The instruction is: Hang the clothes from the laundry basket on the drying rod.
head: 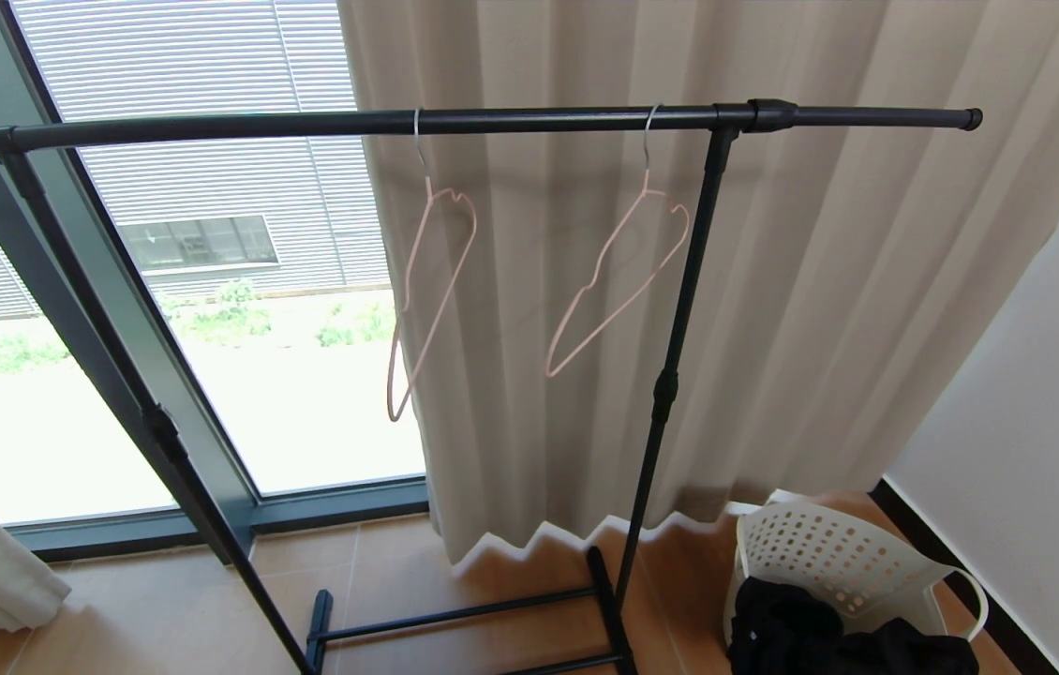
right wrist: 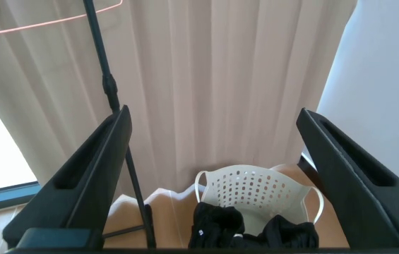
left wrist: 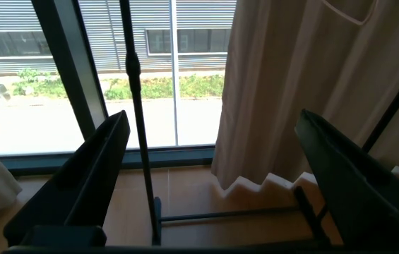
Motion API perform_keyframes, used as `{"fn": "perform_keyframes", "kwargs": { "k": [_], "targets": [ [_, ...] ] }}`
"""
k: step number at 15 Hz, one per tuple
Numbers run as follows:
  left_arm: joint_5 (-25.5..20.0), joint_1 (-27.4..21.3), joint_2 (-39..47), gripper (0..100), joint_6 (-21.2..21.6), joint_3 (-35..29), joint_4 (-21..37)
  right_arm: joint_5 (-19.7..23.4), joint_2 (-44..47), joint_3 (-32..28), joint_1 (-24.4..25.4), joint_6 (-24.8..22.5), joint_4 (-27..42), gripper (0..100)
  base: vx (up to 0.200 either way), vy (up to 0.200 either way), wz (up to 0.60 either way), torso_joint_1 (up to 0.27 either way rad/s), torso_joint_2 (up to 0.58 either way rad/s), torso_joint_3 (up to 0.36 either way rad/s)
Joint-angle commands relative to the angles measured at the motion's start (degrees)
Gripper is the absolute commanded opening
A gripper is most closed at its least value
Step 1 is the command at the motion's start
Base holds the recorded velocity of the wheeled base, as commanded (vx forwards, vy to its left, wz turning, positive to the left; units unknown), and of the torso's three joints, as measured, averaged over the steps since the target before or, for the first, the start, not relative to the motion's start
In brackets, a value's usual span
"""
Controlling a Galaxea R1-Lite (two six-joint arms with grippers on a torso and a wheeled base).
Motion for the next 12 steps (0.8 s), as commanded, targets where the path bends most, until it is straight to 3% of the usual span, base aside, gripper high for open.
{"fn": "perform_keyframes", "kwargs": {
  "k": [1,12],
  "targets": [
    [0.0,0.0,0.0,100,0.0,0.0,0.0,0.0,0.0,0.0,0.0,0.0,0.0,100,0.000,0.000,0.00,0.000,0.00,0.000],
    [-0.3,0.0,0.0,100,-0.2,0.0,0.0,0.0,0.0,0.0,0.0,-0.2,0.1,100,0.000,0.000,0.00,0.000,0.00,0.000]
  ]
}}
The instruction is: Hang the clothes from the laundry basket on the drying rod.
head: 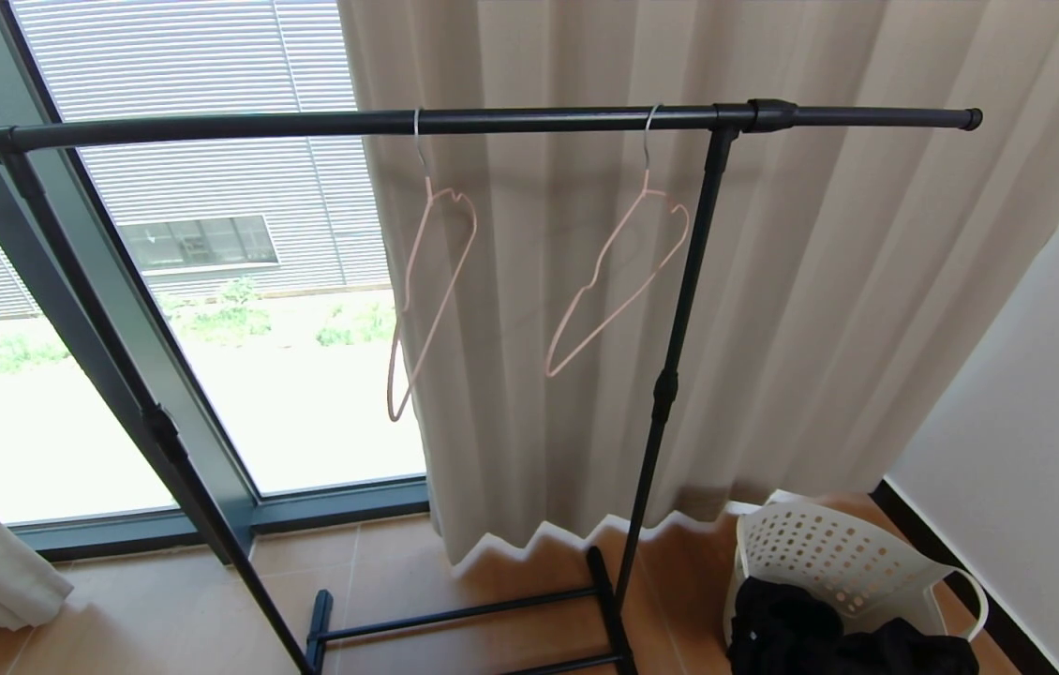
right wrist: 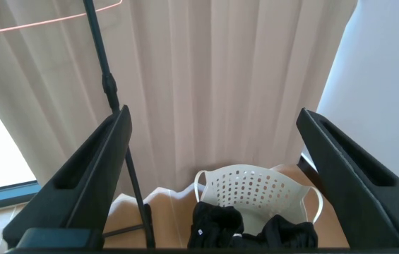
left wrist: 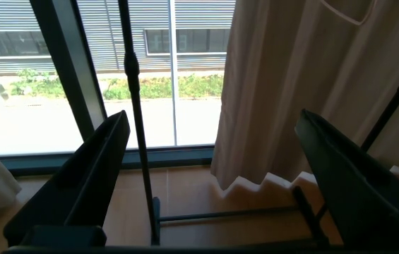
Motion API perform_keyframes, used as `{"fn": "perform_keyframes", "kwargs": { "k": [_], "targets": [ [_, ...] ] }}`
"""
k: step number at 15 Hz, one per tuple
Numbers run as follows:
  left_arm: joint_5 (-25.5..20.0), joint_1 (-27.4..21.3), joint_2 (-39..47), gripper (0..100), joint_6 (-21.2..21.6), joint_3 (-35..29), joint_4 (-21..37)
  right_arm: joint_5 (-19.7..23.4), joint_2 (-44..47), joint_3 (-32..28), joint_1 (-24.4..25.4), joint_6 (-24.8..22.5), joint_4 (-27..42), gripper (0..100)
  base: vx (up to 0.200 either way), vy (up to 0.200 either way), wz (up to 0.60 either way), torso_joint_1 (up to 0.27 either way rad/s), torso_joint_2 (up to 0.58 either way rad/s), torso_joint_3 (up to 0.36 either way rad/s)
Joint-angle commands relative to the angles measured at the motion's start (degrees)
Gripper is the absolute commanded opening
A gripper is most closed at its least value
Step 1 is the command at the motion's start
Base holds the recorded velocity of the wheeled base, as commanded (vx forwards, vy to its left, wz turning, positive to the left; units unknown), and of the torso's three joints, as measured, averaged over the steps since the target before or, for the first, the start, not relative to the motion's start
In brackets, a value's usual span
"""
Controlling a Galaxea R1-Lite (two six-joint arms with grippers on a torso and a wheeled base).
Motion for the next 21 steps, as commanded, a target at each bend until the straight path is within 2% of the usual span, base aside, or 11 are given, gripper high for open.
{"fn": "perform_keyframes", "kwargs": {
  "k": [1,21],
  "targets": [
    [0.0,0.0,0.0,100,0.1,0.0,0.0,0.0,0.1,0.0,0.0,0.0,0.0,100,0.000,0.000,0.00,0.000,0.00,0.000],
    [0.0,0.0,0.0,100,0.1,0.0,0.0,1.7,0.1,0.0,0.0,-1.4,0.3,100,0.000,0.000,0.00,0.000,0.00,0.000]
  ]
}}
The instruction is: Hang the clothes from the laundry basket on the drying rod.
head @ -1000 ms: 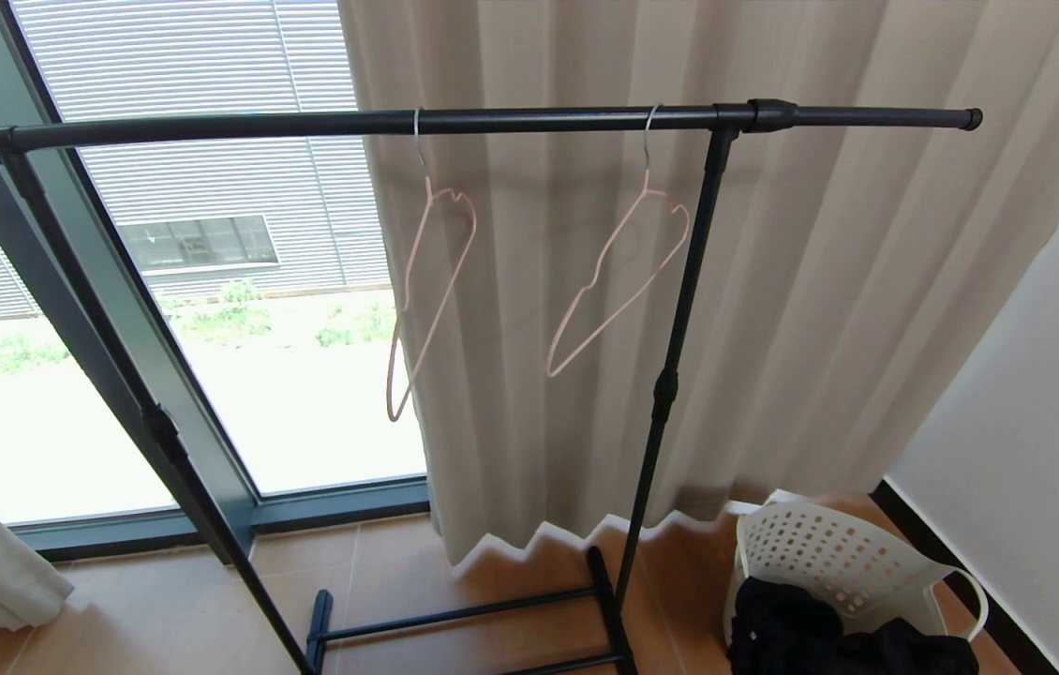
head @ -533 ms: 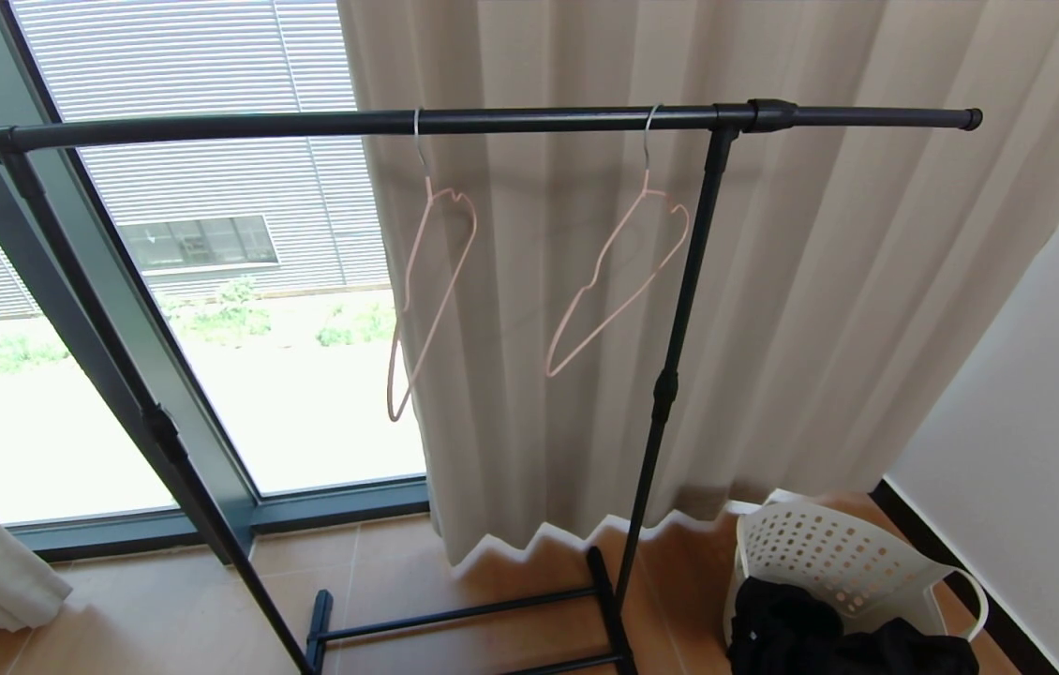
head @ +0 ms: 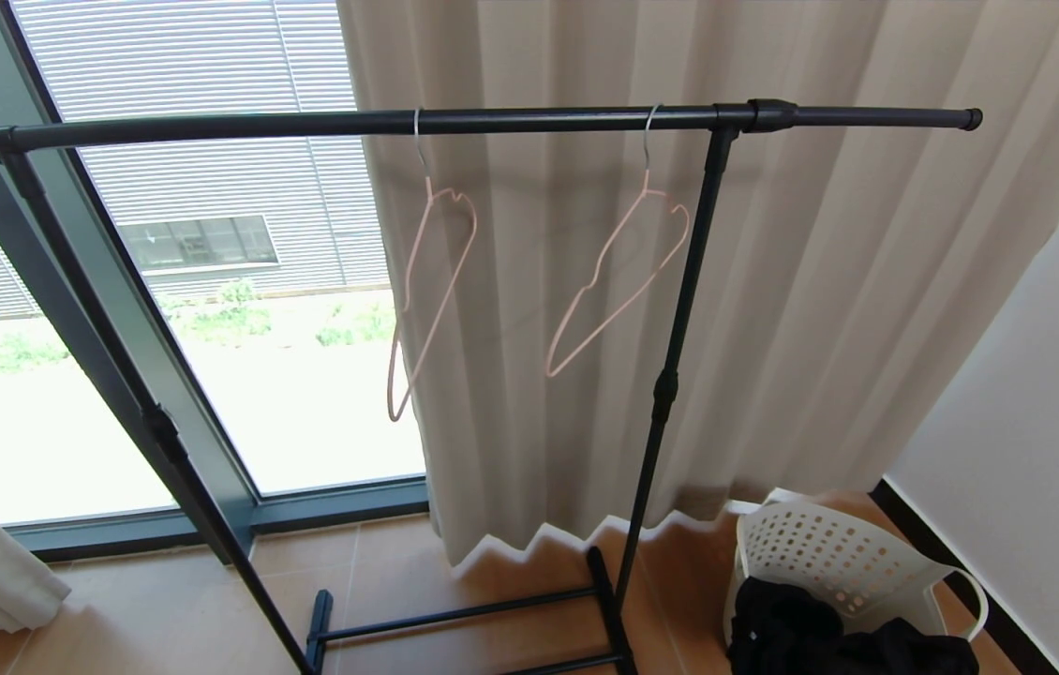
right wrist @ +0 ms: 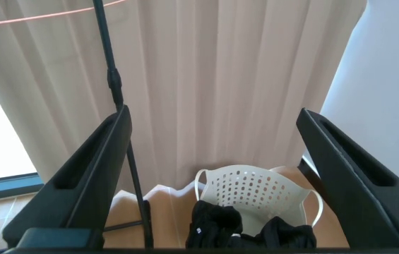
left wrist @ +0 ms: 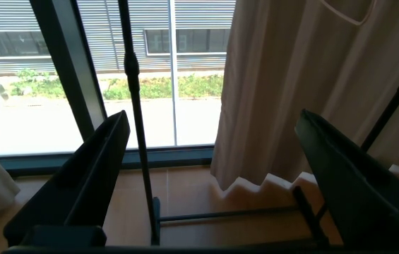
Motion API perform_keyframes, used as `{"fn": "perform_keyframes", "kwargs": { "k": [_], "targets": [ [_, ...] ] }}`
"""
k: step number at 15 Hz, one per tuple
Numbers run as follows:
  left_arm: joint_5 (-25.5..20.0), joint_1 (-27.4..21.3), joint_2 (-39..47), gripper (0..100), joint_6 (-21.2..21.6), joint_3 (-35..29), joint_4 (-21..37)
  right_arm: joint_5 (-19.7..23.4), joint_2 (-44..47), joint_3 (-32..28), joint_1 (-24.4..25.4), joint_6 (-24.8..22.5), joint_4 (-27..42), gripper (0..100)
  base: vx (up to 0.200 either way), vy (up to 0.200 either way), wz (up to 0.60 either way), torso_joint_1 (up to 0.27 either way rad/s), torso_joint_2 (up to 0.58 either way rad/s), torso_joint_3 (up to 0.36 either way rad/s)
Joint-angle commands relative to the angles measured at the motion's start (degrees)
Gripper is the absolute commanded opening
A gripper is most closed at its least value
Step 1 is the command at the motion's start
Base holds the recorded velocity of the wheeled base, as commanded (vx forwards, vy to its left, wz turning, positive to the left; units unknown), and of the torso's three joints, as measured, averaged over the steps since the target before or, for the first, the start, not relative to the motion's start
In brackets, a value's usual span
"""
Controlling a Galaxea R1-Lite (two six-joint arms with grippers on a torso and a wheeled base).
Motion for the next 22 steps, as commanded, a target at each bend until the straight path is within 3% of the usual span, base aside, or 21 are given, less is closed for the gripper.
{"fn": "perform_keyframes", "kwargs": {
  "k": [1,6,22],
  "targets": [
    [0.0,0.0,0.0,100,0.0,0.0,0.0,0.0,0.1,0.0,0.0,0.0,0.0,100,0.000,0.000,0.00,0.000,0.00,0.000],
    [0.0,0.0,0.0,100,0.1,0.0,0.0,0.0,0.1,0.0,0.0,0.0,0.1,100,0.000,0.000,0.00,-0.048,0.13,0.074],
    [0.0,0.0,0.0,100,0.0,0.0,0.1,0.0,0.1,0.0,0.0,0.0,0.1,100,0.000,0.000,0.00,-0.149,0.48,0.327]
  ]
}}
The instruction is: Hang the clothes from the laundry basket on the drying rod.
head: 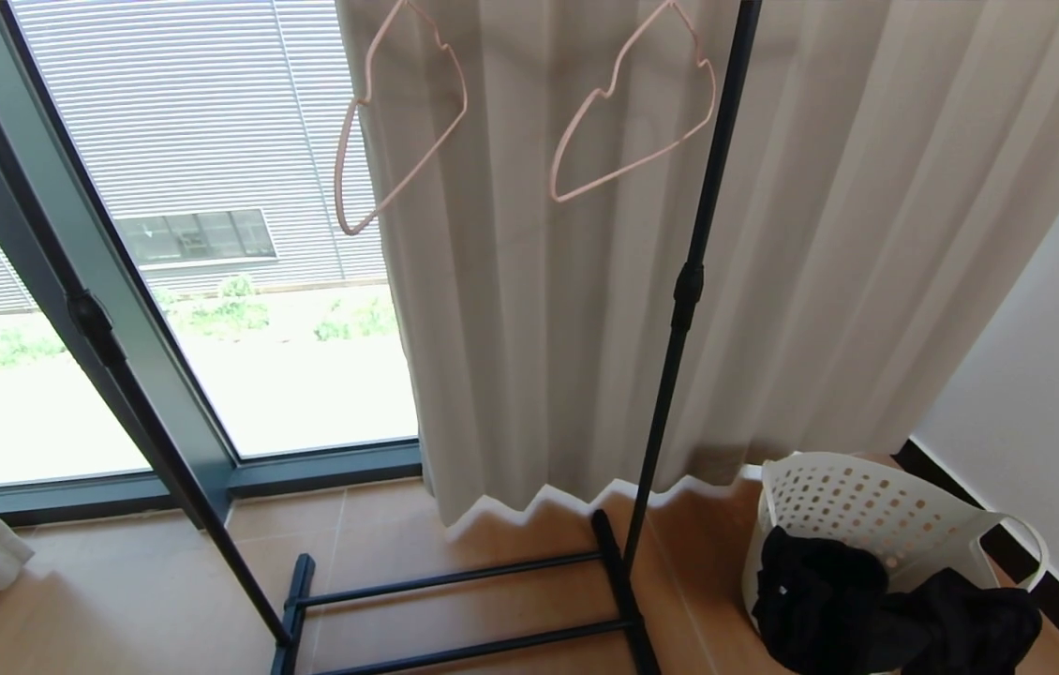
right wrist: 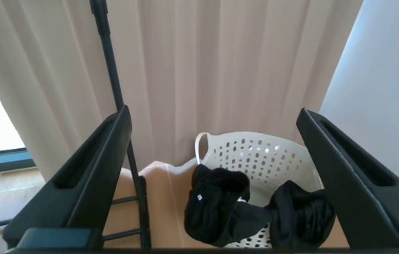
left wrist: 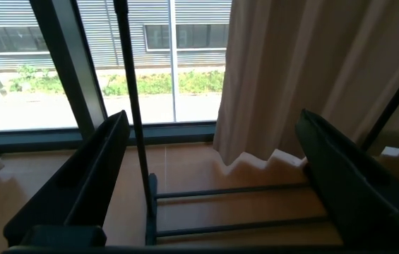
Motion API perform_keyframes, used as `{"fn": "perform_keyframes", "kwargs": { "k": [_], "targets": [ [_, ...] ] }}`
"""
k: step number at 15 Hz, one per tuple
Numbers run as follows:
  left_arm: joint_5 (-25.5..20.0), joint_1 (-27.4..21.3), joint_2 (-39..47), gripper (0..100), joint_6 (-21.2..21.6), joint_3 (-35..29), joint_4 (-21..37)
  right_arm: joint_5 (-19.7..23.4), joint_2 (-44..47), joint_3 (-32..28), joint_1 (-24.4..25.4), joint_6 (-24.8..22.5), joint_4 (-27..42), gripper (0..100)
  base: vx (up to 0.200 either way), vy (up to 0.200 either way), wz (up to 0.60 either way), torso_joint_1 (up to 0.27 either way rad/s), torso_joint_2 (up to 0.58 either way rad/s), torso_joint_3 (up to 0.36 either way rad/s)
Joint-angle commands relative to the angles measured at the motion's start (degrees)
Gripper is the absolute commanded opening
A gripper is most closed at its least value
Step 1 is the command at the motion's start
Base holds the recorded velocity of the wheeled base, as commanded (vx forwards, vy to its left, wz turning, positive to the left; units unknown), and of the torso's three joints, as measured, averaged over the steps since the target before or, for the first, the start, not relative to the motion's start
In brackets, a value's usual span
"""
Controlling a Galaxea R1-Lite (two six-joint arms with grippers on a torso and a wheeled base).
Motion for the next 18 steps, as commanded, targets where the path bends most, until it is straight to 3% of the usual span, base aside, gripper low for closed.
{"fn": "perform_keyframes", "kwargs": {
  "k": [1,7,12,14,18],
  "targets": [
    [0.0,0.0,0.0,100,0.0,0.0,-0.1,0.0,0.1,0.0,0.0,0.0,-0.2,100,0.000,0.000,0.00,-0.056,0.24,0.193],
    [0.0,0.0,0.0,100,0.1,0.0,-0.1,0.0,0.1,0.0,0.0,0.0,-0.3,100,0.000,0.000,0.00,-0.008,0.04,0.029],
    [0.0,0.0,0.0,100,0.0,0.0,-0.1,0.0,0.1,0.0,0.0,0.0,-0.3,100,0.000,0.000,-0.60,0.003,0.01,0.002],
    [0.0,0.0,0.0,100,0.1,0.0,0.0,0.0,0.1,0.0,0.0,0.0,-0.3,100,0.000,0.000,0.00,0.000,0.00,0.000],
    [0.0,0.0,0.0,100,0.2,0.0,0.0,0.0,0.1,0.0,0.0,0.0,-0.3,100,0.000,-0.200,0.00,0.005,0.00,0.004]
  ]
}}
